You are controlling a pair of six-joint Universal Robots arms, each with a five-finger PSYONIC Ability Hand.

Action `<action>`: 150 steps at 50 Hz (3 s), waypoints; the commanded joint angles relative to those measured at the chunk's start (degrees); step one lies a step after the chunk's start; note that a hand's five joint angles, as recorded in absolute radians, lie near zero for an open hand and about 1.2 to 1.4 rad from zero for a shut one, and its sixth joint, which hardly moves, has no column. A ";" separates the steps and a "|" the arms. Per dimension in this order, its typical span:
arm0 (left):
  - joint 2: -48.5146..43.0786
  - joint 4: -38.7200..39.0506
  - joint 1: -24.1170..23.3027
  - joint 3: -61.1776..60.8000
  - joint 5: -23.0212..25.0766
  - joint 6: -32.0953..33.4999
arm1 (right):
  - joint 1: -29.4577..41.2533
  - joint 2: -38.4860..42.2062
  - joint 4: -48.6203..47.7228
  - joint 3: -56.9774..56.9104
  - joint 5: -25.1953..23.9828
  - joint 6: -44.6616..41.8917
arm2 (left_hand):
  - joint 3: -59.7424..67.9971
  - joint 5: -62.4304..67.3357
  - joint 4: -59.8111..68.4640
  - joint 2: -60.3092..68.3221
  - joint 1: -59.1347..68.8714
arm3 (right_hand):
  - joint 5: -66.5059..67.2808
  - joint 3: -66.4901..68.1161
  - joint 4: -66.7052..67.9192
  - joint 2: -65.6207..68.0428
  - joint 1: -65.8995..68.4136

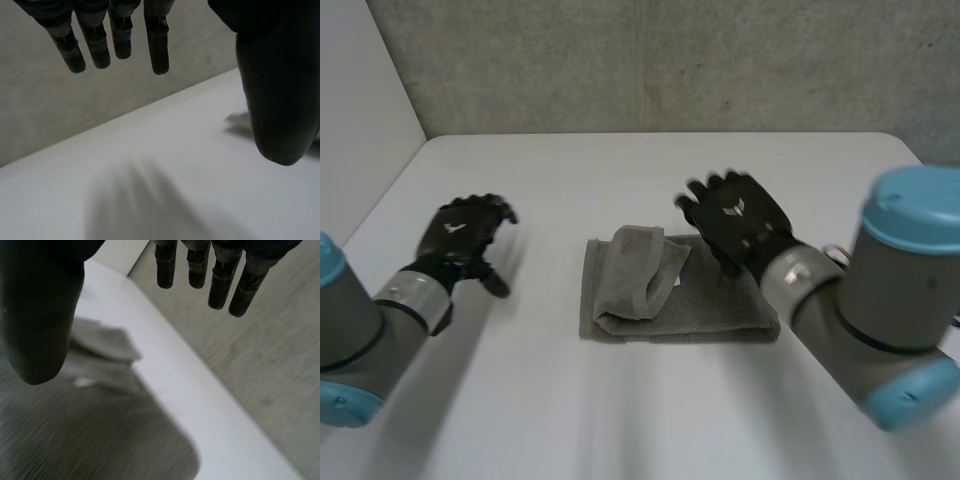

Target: Fold the towel.

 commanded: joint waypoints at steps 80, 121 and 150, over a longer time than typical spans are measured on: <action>-11.10 -1.55 -21.40 13.96 -15.81 -3.66 | -11.19 4.75 -22.50 22.47 -6.85 -1.75 | -2.55 -1.36 -2.75 -2.23 -2.21 | 21.26 20.63 19.96 20.52 21.31; -8.12 0.57 -17.44 11.42 -22.92 -2.17 | -11.19 5.27 -22.85 22.29 -7.37 -1.83 | -2.05 -0.85 -2.24 -1.73 -1.70 | 34.88 34.26 33.59 34.15 34.93; -7.86 0.31 -17.27 9.66 -19.40 -2.08 | -16.19 3.53 -22.94 24.83 -7.46 -2.97 | -2.22 -1.02 -2.41 -1.90 -1.87 | 66.61 65.99 65.32 65.88 66.66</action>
